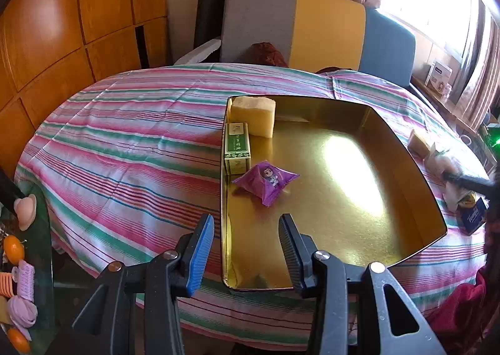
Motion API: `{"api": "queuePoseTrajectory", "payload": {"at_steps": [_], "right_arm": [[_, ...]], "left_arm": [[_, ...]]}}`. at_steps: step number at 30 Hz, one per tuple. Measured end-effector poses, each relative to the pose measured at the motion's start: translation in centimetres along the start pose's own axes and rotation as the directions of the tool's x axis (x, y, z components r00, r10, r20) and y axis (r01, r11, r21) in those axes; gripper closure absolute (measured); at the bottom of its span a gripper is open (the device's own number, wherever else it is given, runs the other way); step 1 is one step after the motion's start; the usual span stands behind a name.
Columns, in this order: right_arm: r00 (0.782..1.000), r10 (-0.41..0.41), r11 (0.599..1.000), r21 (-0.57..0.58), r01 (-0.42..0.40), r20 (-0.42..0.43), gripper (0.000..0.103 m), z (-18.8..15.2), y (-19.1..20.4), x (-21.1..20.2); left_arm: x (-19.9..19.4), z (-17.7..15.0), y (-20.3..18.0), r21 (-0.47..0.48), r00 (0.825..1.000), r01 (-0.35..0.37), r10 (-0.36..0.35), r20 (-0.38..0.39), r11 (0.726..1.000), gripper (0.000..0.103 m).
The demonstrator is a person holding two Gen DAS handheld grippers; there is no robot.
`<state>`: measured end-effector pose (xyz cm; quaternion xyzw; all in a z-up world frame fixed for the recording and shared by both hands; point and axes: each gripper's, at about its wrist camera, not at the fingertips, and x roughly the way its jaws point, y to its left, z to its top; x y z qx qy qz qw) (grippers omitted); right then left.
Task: Organize objects
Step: 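Carry the wrapped cake bar into the gold tray and open the right gripper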
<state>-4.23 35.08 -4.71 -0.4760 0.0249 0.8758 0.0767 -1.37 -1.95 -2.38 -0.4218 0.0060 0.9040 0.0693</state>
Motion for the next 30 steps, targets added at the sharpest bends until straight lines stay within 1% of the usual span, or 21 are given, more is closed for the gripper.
{"api": "queuePoseTrajectory", "payload": {"at_steps": [2,3,5,7,9,11,13,16,19,21,22,25,26,28,30], "right_arm": [[0.999,0.007,1.0,0.024,-0.008,0.049,0.067,0.8,-0.1,-2.2],[0.997,0.025,0.999,0.031,-0.027,0.07,0.067,1.3,0.0,-3.4],[0.99,0.097,0.995,0.025,-0.1,0.106,0.067,2.1,1.2,-5.5],[0.98,0.156,0.988,-0.035,-0.153,0.121,0.067,2.6,3.9,-7.0],[0.97,0.217,0.973,-0.106,-0.205,0.112,0.067,2.7,7.1,-7.7],[0.954,0.292,0.946,-0.171,-0.276,0.072,0.067,2.7,11.1,-7.5],[0.934,0.358,0.911,-0.221,-0.348,0.008,0.067,2.3,15.4,-6.6],[0.91,0.407,0.867,-0.279,-0.413,-0.081,0.067,1.5,21.2,-4.8],[0.883,0.437,0.83,-0.302,-0.469,-0.171,0.067,0.5,25.6,-2.9],[0.876,0.434,0.82,-0.312,-0.48,-0.209,0.066,-0.1,27.7,-1.6],[0.866,0.441,0.814,-0.304,-0.496,-0.235,0.065,-0.3,28.6,-0.9],[0.834,0.469,0.806,-0.246,-0.539,-0.289,0.061,-1.0,29.9,0.6],[0.819,0.491,0.795,-0.232,-0.561,-0.298,0.061,-1.3,30.1,0.7],[0.793,0.526,0.771,-0.221,-0.597,-0.308,0.052,-1.7,30.3,0.6],[0.77,0.556,0.751,-0.208,-0.626,-0.313,0.052,-2.1,30.2,0.3]], "left_arm": [[-0.1,0.3,0.7,-0.014,1.0,-0.006,0.006,0.004,1.0,0.06],[-0.2,0.5,1.1,-0.021,1.0,-0.01,0.01,0.007,1.0,0.06],[-0.7,1.1,2.4,-0.051,0.999,-0.03,0.031,0.026,0.998,0.06],[-1.2,1.6,3.6,-0.072,0.998,-0.046,0.049,0.042,0.996,0.06],[-1.6,2.0,4.8,-0.087,0.996,-0.067,0.071,0.051,0.994,0.06],[-1.7,2.0,5.7,-0.114,0.995,-0.075,0.081,0.053,0.991,0.06],[-1.4,1.9,6.2,-0.128,0.996,-0.073,0.08,0.045,0.989,0.06],[-1.1,1.6,6.1,-0.127,0.997,-0.062,0.067,0.034,0.99,0.06],[-0.7,1.4,6.1,-0.129,0.998,-0.053,0.056,0.023,0.99,0.06],[-0.5,1.3,6.0,-0.129,0.999,-0.049,0.051,0.014,0.99,0.06],[-0.4,1.2,6.1,-0.131,0.999,-0.05,0.051,0.01,0.99,0.06],[-0.1,1.1,6.1,-0.137,0.999,-0.052,0.053,0.003,0.989,0.06],[0.0,1.1,6.1,-0.137,0.998,-0.054,0.055,0.001,0.989,0.06],[0.1,0.9,6.0,-0.136,0.998,-0.056,0.056,-0.006,0.989,0.06],[0.2,0.8,5.8,-0.13,0.998,-0.056,0.056,-0.008,0.99,0.06]]}}
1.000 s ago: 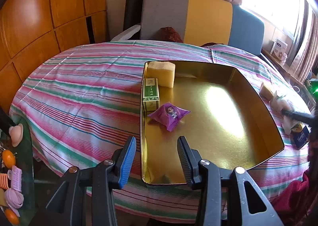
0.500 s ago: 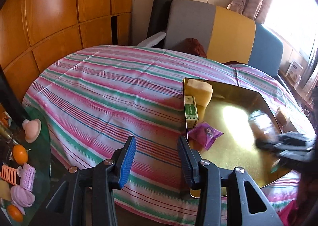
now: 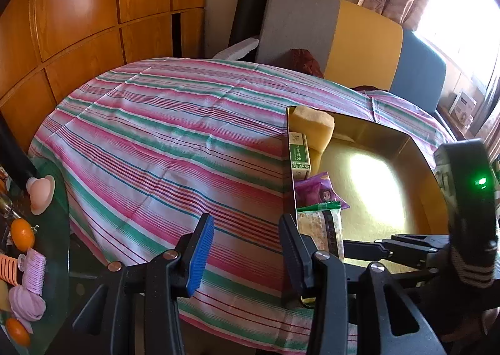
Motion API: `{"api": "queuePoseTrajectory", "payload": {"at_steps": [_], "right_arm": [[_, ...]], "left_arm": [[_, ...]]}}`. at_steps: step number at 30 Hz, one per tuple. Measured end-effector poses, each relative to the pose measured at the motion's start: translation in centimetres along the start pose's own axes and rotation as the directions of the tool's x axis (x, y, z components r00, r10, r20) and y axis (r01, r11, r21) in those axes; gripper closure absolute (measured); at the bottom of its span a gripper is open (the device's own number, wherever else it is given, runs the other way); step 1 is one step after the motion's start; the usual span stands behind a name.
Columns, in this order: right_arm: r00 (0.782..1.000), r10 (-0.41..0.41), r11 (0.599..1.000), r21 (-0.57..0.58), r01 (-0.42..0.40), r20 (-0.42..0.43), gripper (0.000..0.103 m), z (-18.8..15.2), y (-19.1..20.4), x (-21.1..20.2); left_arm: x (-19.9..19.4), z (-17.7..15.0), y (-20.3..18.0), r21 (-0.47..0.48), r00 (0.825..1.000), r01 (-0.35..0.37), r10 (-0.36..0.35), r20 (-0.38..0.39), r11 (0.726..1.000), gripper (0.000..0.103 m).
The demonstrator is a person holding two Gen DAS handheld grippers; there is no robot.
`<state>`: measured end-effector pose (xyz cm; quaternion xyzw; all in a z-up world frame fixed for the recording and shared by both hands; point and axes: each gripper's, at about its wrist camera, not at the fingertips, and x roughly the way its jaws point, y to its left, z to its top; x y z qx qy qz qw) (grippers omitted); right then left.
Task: Organize objects
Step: 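Carry the wrapped cake bar into the gold tray and open the right gripper, then grasp the clear plastic-wrapped ball with the left gripper while right gripper returns to the pile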
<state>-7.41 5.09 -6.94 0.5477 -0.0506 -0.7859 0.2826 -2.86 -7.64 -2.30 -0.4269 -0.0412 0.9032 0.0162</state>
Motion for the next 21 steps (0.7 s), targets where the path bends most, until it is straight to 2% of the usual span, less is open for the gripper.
{"api": "queuePoseTrajectory", "payload": {"at_steps": [4,6,10,15,21], "right_arm": [[0.999,0.029,1.0,0.004,-0.029,0.031,0.052,-0.6,-0.3,-1.0],[0.998,0.004,1.0,0.004,-0.004,0.056,0.052,-0.6,-0.5,-2.0],[0.99,-0.057,0.998,0.005,0.057,0.129,0.043,-0.8,-1.0,-4.9],[0.964,-0.17,0.985,0.008,0.172,0.203,0.034,-2.0,-2.8,-8.8],[0.923,-0.305,0.952,0.055,0.301,0.232,0.031,-4.2,-7.1,-13.6]], "left_arm": [[-0.2,-0.1,-0.5,0.018,1.0,0.004,-0.004,0.006,1.0,0.059],[-0.4,-0.2,-0.9,0.032,1.0,0.003,-0.004,0.016,0.999,0.059],[-1.0,-0.3,-1.6,0.055,0.999,0.011,-0.012,0.03,0.998,0.059],[-1.3,-0.5,-2.7,0.086,0.999,0.027,-0.03,0.034,0.996,0.059],[-1.3,-1.1,-4.5,0.132,0.998,0.058,-0.06,0.015,0.99,0.059]]}}
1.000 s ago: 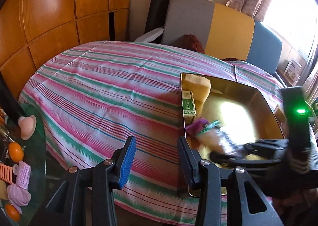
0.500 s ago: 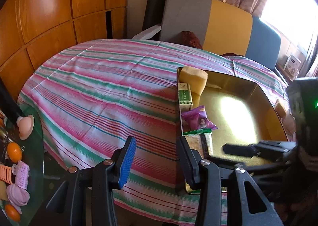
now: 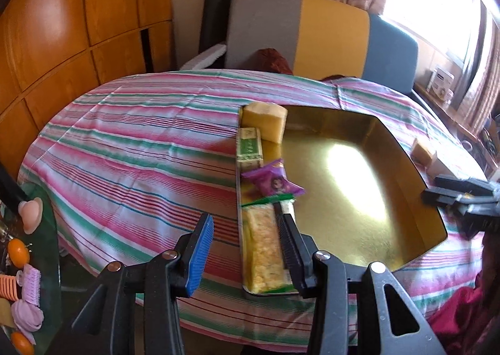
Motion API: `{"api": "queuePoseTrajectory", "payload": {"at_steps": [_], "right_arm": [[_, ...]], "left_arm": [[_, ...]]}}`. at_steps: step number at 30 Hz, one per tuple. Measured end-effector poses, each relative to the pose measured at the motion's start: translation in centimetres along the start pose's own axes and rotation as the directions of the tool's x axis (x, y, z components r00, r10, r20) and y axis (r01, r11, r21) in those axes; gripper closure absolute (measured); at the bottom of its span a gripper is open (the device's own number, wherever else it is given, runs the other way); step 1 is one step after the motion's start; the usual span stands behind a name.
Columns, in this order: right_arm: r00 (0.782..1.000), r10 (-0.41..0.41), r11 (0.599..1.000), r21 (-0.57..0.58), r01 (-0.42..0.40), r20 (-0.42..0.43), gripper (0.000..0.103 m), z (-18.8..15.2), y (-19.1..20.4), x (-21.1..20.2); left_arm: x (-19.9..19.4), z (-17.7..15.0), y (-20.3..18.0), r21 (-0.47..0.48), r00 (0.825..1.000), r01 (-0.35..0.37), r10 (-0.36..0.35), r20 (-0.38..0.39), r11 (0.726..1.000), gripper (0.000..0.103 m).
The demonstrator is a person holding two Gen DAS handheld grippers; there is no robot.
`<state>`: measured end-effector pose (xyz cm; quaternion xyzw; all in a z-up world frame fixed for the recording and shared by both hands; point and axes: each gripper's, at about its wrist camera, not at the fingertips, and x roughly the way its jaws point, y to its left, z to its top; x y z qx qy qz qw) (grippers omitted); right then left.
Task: Organize objects
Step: 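Grasp the clear plastic-wrapped ball with the left gripper while right gripper returns to the pile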
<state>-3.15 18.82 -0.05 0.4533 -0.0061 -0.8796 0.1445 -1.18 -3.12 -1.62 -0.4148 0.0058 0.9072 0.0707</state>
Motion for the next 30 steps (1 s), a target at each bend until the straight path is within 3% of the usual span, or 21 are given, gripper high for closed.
{"api": "queuePoseTrajectory", "payload": {"at_steps": [6,11,17,19,21,22,24,28,30], "right_arm": [[0.99,-0.135,0.986,0.1,0.131,0.038,0.028,-1.9,-8.2,-4.6],[0.962,-0.264,0.942,0.23,0.244,0.062,0.024,-3.5,-15.6,-9.0],[0.892,-0.441,0.795,0.504,0.337,0.098,0.02,-7.2,-24.5,-13.5],[0.881,-0.459,0.726,0.62,0.298,0.114,0.02,-9.3,-27.4,-14.4],[0.895,-0.423,0.645,0.741,0.186,0.143,0.02,-10.8,-29.6,-15.1],[0.882,-0.423,0.629,0.768,0.123,0.206,0.019,-11.3,-30.1,-15.8],[0.867,-0.439,0.609,0.787,0.096,0.235,0.018,-11.7,-30.2,-16.2],[0.861,-0.431,0.635,0.769,0.078,0.268,0.016,-11.0,-29.7,-16.0],[0.861,-0.429,0.644,0.761,0.08,0.273,0.016,-10.8,-29.4,-15.8]], "left_arm": [[0.3,0.0,-2.1,0.039,1.0,0.025,-0.024,-0.015,0.999,0.059],[0.3,0.3,-5.0,0.107,0.998,0.055,-0.054,-0.018,0.993,0.058],[0.0,0.9,-10.0,0.208,0.988,0.153,-0.151,-0.03,0.966,0.056],[0.0,1.2,-11.9,0.237,0.982,0.188,-0.183,-0.04,0.953,0.052],[0.1,1.4,-13.7,0.258,0.974,0.229,-0.221,-0.06,0.939,0.052],[0.1,1.4,-14.8,0.269,0.968,0.251,-0.241,-0.069,0.93,0.052],[0.3,1.6,-17.2,0.289,0.953,0.304,-0.287,-0.1,0.908,0.052],[0.5,1.8,-21.8,0.337,0.916,0.401,-0.365,-0.166,0.852,0.052],[0.8,1.5,-24.3,0.372,0.911,0.411,-0.365,-0.19,0.833,0.052]]}}
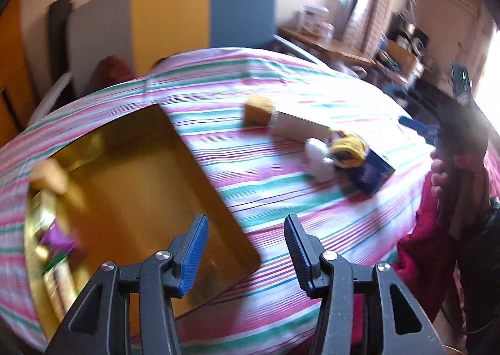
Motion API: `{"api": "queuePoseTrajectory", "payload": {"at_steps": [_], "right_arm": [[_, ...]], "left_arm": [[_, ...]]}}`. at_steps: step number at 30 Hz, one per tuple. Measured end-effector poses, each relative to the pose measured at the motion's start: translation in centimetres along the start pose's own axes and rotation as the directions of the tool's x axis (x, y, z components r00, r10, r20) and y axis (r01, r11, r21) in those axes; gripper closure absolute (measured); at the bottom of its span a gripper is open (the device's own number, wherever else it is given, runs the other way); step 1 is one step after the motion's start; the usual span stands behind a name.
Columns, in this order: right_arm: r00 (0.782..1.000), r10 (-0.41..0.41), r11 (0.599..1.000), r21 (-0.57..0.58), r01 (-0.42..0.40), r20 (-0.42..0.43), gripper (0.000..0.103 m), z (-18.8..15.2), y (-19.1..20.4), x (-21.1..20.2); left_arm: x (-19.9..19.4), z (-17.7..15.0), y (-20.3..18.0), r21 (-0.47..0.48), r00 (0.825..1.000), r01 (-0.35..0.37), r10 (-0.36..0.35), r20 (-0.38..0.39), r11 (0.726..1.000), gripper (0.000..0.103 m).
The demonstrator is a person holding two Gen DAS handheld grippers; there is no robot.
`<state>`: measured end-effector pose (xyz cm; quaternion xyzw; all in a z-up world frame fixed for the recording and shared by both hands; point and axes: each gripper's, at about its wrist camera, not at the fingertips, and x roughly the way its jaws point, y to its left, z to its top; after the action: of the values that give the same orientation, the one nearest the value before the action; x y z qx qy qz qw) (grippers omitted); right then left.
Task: Organize objects
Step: 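Grasp the clear plastic-wrapped ball with the left gripper while right gripper returns to the pile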
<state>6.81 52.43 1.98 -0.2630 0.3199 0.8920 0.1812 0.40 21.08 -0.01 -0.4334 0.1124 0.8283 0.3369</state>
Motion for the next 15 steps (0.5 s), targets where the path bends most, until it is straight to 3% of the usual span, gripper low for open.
{"api": "queuePoseTrajectory", "payload": {"at_steps": [9,12,15], "right_arm": [[0.999,0.051,0.998,0.038,-0.052,0.019,0.013,-0.3,-1.2,-0.9],[0.998,0.067,0.997,0.041,-0.067,0.017,0.013,-0.3,-1.1,-0.9],[0.997,0.075,0.997,0.028,-0.076,0.015,0.012,-0.4,-0.9,-0.9]], "left_arm": [[5.5,2.5,-5.7,0.049,0.995,0.086,-0.084,-0.054,0.995,0.055],[7.6,3.5,-6.9,0.063,0.994,0.103,-0.101,-0.037,0.993,0.056],[10.1,4.5,-7.1,0.016,0.99,0.13,-0.129,-0.064,0.991,0.056]]}}
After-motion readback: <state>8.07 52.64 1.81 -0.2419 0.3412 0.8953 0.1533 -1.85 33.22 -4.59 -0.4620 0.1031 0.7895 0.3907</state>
